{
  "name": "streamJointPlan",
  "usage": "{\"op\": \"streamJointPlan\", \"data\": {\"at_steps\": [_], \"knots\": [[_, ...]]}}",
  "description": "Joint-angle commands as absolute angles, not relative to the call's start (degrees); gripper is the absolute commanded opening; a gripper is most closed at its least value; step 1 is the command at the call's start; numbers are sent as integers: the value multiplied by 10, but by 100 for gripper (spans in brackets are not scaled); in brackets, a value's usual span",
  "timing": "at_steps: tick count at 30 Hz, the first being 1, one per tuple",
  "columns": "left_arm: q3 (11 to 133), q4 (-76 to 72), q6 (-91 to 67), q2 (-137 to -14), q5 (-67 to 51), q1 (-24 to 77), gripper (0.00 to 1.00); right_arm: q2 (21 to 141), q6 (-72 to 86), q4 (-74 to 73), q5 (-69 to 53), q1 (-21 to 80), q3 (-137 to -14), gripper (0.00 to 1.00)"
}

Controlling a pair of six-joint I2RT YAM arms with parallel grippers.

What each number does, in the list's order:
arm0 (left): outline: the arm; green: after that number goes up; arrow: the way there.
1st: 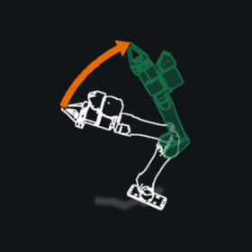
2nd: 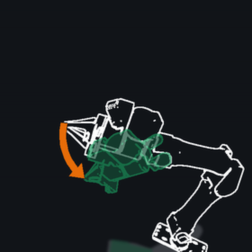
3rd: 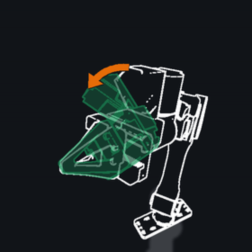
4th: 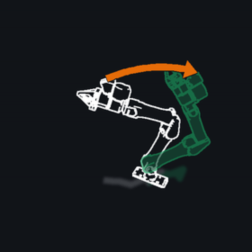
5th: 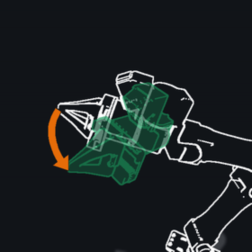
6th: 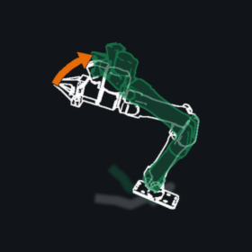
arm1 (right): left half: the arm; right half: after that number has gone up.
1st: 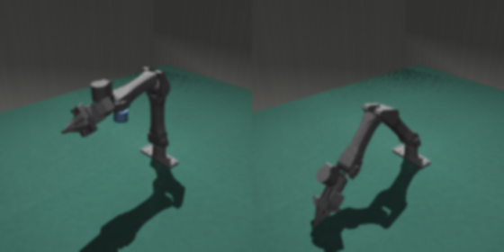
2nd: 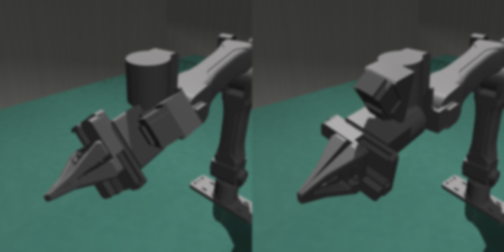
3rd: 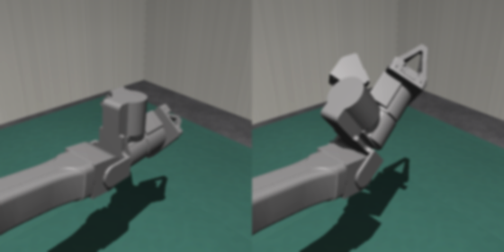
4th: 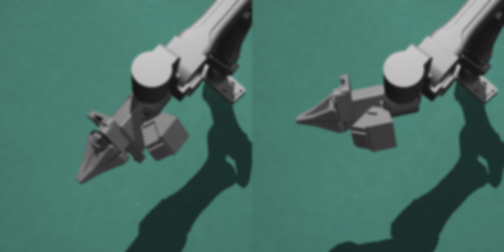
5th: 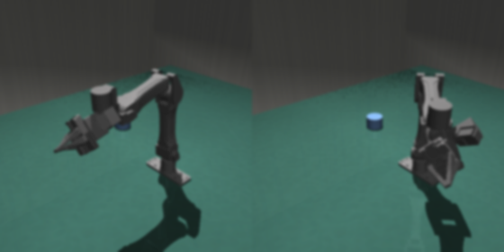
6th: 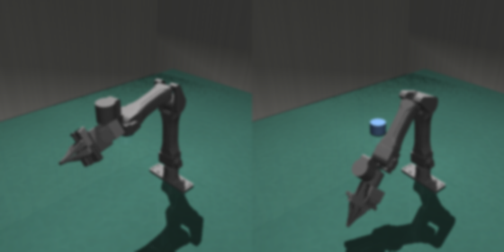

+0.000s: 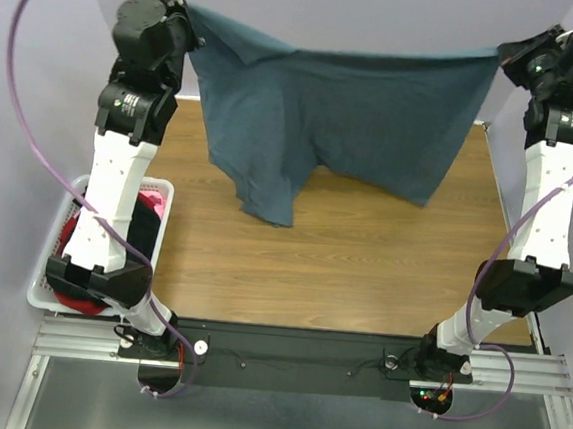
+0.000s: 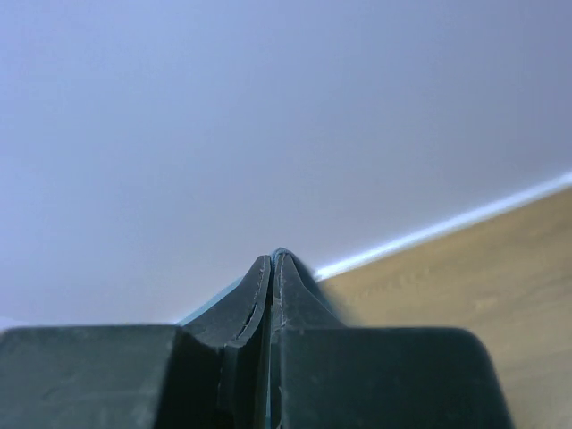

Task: Fold and stack the t-shirts
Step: Flatten the tshirt out

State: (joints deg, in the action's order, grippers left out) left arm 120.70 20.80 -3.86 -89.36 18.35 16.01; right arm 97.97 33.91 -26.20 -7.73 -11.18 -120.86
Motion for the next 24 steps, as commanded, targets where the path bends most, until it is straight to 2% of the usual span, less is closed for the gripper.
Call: {"op": "streamJointPlan", "data": {"at_steps": [1, 10, 17, 24], "knots": [[1286, 117, 22, -870, 223, 154, 0, 951, 298, -250, -25, -119, -1267, 1], [1202, 33, 95, -728, 182, 153, 0, 835, 198, -245, 45, -119, -1244, 1], [1222, 36, 127, -658, 126, 155, 0, 743, 148, -237, 86, -119, -1245, 1], [1268, 51, 131, -650, 90, 154, 0, 715, 125, -232, 95, -119, -1281, 1]]}}
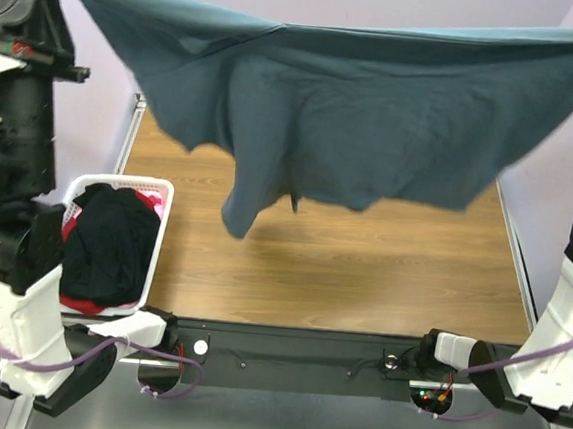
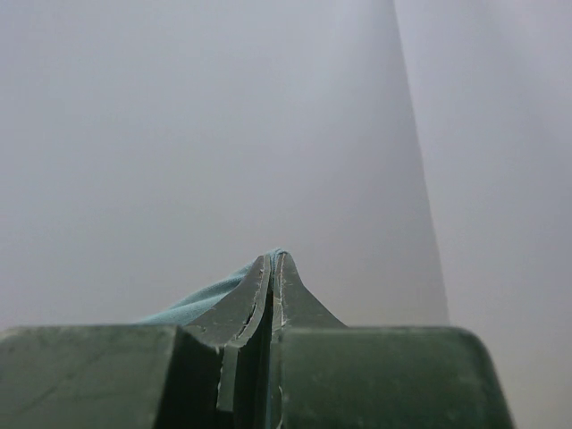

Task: Fold and stack the t-shirts
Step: Flatten the tshirt out

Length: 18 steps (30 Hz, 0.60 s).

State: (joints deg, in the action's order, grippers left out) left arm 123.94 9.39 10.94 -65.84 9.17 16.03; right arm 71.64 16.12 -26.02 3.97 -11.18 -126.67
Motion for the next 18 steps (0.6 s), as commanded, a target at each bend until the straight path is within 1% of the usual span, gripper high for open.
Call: {"op": "streamJointPlan", "data": {"at_steps": [1, 6, 11, 15, 17, 18], "knots": [[1264, 51, 132, -650, 90, 154, 0, 712, 121, -231, 94, -119, -1282, 1], [1232, 52, 134, -677, 91, 155, 0, 715, 128, -223, 74, -119, -1242, 1], [1151, 65, 144, -730, 112, 155, 0, 735, 150, -214, 47, -119, -1157, 1], [1070, 75, 149, -814, 136, 154, 0, 777, 166, -214, 16, -119, -1079, 1], [1018, 60, 151, -846, 157, 154, 0, 818, 173, -213, 3, -119, -1034, 1], [1004, 55, 150, -882, 163, 154, 0, 834, 177, -211, 0, -119, -1008, 1]]}}
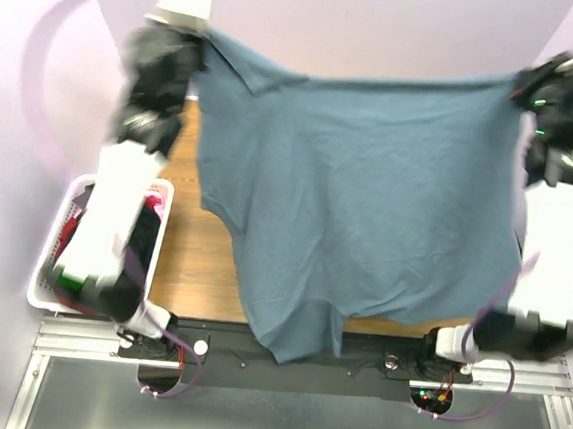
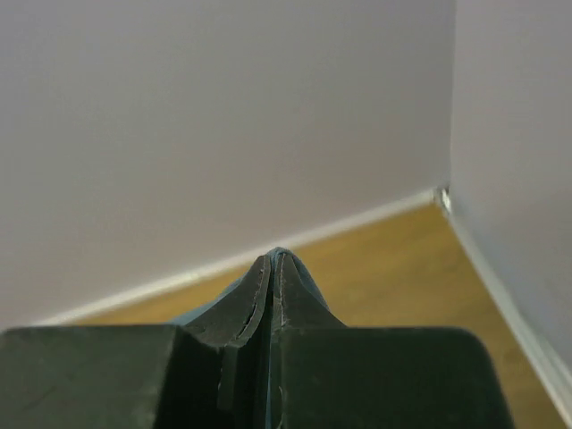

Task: Fold and stack the t-shirts
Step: Flatten the tshirt out

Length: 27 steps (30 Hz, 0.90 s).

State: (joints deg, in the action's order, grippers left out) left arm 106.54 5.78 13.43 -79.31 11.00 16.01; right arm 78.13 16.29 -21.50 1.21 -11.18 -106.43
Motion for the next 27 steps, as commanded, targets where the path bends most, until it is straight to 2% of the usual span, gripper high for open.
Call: {"op": "streamJointPlan", "data": {"at_steps": [1, 8, 15, 22, 27], "knots": [[988, 49, 149, -903, 171, 154, 0, 874, 180, -211, -15, -119, -999, 1], [1025, 43, 126, -1095, 178, 154, 0, 1056, 189, -175, -27, -119, -966, 1], [1149, 66, 119, -1252, 181, 152, 0, 1205, 200, -163, -45, -119, -1051, 1], [1248, 68, 114, -1318, 193, 150, 0, 1290, 197, -162, -56, -119, -1136, 1], [1251, 55, 106, -1315, 201, 150, 0, 1308, 200, -162, -62, -119, -1164, 1]]}}
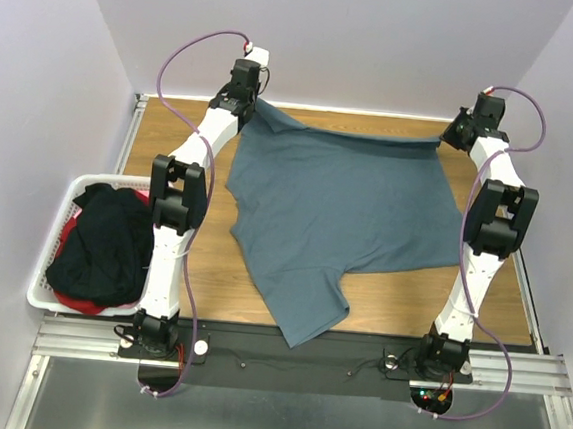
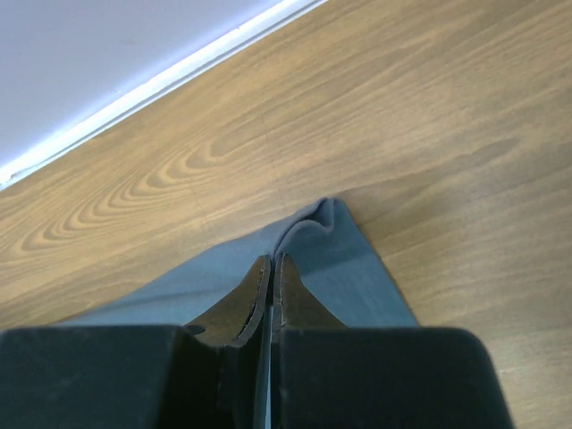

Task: Fold and stack the t-shirts
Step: Flatten the tshirt out, then fold the tshirt

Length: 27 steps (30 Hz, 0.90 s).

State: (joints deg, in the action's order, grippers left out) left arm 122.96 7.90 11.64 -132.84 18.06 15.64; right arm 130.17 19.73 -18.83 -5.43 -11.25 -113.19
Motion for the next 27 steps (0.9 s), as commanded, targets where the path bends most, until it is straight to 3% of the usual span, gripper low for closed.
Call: {"op": "streamJointPlan", "data": {"at_steps": [1, 27], "knots": [[1247, 55, 105, -1311, 199, 149, 0, 1308, 201, -161, -59, -120, -1165, 1], [1005, 260, -106, -1058, 76, 155, 0, 1264, 113, -161, 17, -120, -1143, 1]]}}
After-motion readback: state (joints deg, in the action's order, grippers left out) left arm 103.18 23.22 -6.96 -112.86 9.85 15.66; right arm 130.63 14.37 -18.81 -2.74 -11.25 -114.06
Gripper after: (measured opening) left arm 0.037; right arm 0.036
